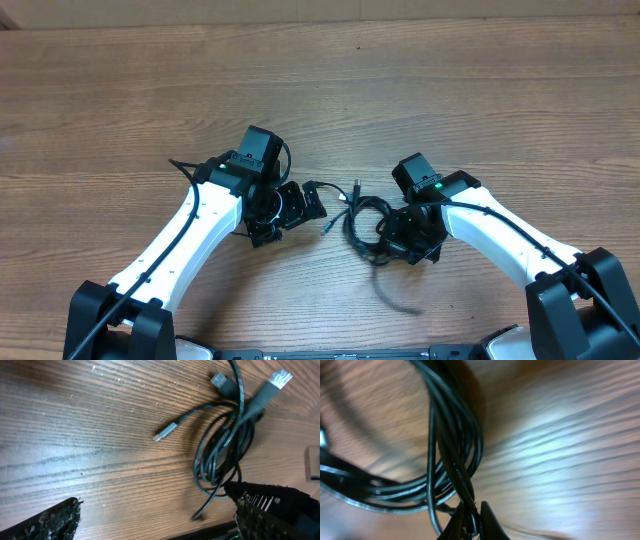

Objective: Untangle cables

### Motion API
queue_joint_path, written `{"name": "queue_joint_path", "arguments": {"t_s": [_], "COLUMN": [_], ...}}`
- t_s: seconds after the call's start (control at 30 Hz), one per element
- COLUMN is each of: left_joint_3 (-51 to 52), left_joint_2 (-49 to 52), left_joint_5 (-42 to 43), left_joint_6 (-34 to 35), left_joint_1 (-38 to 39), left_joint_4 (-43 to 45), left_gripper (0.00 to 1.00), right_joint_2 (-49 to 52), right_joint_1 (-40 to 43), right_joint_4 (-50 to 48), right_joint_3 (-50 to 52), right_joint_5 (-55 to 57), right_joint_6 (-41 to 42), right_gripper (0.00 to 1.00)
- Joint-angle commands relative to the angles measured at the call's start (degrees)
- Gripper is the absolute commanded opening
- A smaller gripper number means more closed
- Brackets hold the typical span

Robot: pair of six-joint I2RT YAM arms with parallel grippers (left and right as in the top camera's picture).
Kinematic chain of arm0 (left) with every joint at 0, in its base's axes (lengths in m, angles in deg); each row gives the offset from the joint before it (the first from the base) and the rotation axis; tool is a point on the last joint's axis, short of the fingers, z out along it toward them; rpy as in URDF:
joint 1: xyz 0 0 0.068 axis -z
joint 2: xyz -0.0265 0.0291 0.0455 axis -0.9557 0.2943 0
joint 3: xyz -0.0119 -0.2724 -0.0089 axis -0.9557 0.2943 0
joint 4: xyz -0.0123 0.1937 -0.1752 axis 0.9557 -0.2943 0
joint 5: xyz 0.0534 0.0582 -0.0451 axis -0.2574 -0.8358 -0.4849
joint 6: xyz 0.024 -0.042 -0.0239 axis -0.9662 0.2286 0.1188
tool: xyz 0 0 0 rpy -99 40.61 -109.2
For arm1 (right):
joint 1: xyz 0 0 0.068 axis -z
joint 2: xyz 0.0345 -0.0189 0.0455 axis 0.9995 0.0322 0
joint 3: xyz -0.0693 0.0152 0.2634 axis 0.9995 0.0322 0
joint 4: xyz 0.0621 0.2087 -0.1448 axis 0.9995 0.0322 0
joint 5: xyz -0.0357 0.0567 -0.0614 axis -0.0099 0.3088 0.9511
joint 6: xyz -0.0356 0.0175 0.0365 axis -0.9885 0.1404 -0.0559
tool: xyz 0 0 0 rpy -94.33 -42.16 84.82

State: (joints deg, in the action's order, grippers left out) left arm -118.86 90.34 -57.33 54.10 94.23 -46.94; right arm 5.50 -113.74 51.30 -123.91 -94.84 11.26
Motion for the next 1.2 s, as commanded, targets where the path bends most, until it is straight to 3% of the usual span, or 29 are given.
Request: {"name": "queue_joint_path", "arguments": {"t_s": [0.0, 0.13, 0.3, 0.43, 0.77, 0.93, 1.07, 1.1, 1.17], "left_joint_3": [0.2, 0.2, 0.2, 0.22, 0.2, 0.2, 0.2, 0.2, 0.2], "left_joint_2": [-1.42, -1.42, -1.42, -0.74, 11.15, 16.13, 18.84, 19.76, 22.32], "left_joint_5": [-1.75, -9.44, -11.87, -16.7, -7.8, 1.2, -0.13, -0.42, -0.37], "left_joint_6": [3.67, 3.5, 3.93, 12.2, 15.47, 9.18, 8.39, 8.41, 8.44], "left_joint_1": [1.99, 6.19, 10.6, 12.37, 14.64, 15.41, 16.22, 16.37, 16.63], "left_joint_4": [0.5, 0.81, 1.64, 3.74, 21.29, 28.96, 29.92, 29.94, 30.23], "left_gripper": [0.99, 0.99, 1.0, 1.0, 0.95, 0.92, 0.91, 0.9, 0.63], "right_joint_2": [0.24, 0.24, 0.24, 0.24, 0.24, 0.24, 0.24, 0.24, 0.24], "right_joint_1": [0.2, 0.2, 0.22, 0.22, 0.22, 0.22, 0.22, 0.22, 0.22], "right_joint_4": [-0.52, -1.05, -0.92, -0.85, -0.85, -0.9, -0.87, -0.87, -0.85], "right_joint_3": [-0.79, 0.13, 0.46, 0.46, 0.46, 0.46, 0.46, 0.46, 0.46], "right_joint_5": [10.16, 10.1, 10.54, 10.51, 10.05, 10.05, 10.05, 10.03, 9.79], "right_joint_6": [1.05, 1.09, 5.55, 6.71, 6.97, 6.97, 6.97, 6.97, 6.95], "right_gripper": [0.04, 0.04, 0.04, 0.04, 0.05, 0.06, 0.07, 0.07, 0.07]}}
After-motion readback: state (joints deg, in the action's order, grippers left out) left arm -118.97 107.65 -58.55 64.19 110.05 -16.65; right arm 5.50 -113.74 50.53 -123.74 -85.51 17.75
